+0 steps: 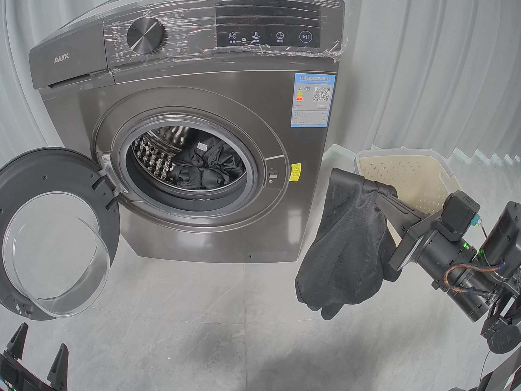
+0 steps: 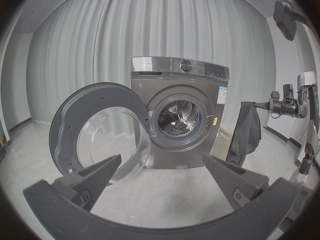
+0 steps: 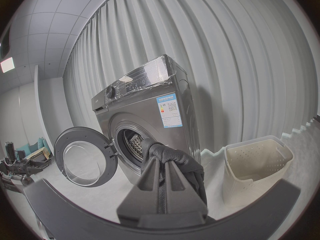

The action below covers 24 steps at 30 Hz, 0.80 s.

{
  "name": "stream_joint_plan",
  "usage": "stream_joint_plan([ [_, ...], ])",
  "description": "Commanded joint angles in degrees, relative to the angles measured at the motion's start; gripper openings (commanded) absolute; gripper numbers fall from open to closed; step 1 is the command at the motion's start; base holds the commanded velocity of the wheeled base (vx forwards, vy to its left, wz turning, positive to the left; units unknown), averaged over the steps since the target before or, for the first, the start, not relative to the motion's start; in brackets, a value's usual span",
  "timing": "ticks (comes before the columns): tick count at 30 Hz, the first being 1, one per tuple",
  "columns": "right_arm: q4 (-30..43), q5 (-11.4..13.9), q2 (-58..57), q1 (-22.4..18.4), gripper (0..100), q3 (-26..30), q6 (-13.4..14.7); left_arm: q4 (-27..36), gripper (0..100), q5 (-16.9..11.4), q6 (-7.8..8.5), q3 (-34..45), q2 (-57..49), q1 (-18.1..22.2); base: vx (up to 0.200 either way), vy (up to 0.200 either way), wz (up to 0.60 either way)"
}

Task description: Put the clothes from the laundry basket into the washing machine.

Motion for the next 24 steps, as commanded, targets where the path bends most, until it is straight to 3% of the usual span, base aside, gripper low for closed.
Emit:
stream_joint_plan([
  [1, 0.03, 0.01, 0.23, 0.04, 0, 0.10, 0.00, -0.04, 100, 0.01, -0.04, 0.22, -0.93, 0.00, 0.000, 0.200, 0.00],
  [9, 0.91, 1.24, 1.54, 0.30, 0, -2.10, -0.18, -0.04, 100, 0.01, 0.05, 0.22, -0.93, 0.00, 0.000, 0.200, 0.00],
  [19, 0.73, 3.88, 1.90, 3.20, 0, -4.04, 0.00, -0.04, 100, -0.08, 1.28, 0.22, -0.93, 0.00, 0.000, 0.200, 0.00],
  [21, 0.91, 4.14, 2.51, 3.38, 0, -5.18, 0.00, -0.13, 100, 0.01, 2.42, 0.22, -0.93, 0.00, 0.000, 0.200, 0.00],
  [24, 0.73, 4.41, 4.01, 4.61, 0, -6.67, 0.00, -0.74, 100, 0.62, 6.11, 0.48, -0.93, 0.00, 0.000, 0.067, 0.00],
])
